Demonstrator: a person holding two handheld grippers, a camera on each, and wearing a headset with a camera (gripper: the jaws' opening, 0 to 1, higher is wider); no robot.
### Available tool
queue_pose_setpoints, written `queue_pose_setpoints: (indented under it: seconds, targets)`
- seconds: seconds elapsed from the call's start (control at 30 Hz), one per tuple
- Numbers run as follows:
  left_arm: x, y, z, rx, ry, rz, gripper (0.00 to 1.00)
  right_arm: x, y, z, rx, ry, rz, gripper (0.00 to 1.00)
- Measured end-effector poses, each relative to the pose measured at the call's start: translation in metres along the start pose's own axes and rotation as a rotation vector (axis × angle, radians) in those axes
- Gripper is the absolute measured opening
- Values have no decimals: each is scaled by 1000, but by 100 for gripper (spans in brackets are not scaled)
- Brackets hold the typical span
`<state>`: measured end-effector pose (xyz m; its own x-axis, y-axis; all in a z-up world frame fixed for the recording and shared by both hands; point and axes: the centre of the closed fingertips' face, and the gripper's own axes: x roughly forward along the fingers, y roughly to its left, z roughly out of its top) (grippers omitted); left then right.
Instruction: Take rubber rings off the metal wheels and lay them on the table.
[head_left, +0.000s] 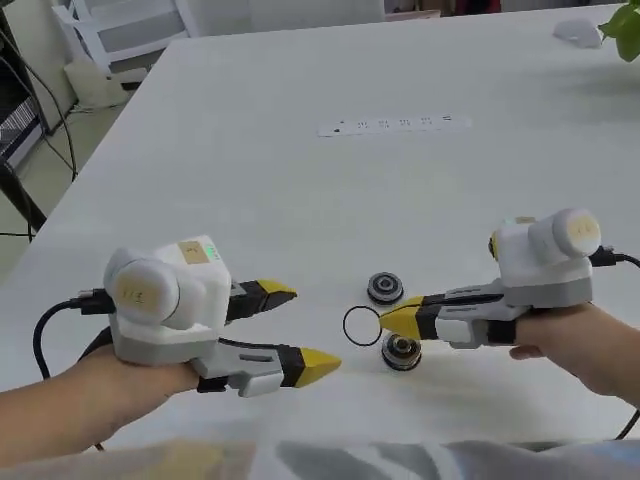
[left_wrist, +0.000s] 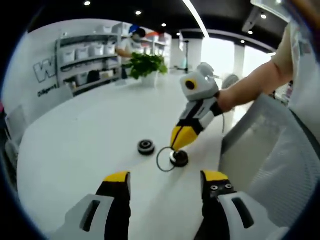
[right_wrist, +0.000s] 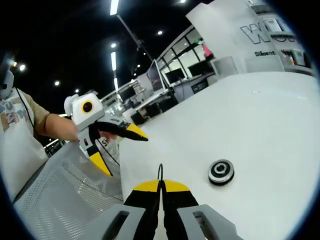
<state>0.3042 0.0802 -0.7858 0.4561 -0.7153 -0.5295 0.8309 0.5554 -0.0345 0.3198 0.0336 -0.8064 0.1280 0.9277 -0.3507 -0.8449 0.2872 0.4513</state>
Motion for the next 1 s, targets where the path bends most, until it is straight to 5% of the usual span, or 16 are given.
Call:
queue_pose_setpoints:
  seconds: [0.57, 1.0]
  targets:
    - [-6, 7, -6, -28, 5, 18, 59, 31, -15, -21, -117, 150, -35, 1]
    - [-3, 4, -9, -37, 23, 5, 59, 22, -15, -18, -147, 115, -47, 27]
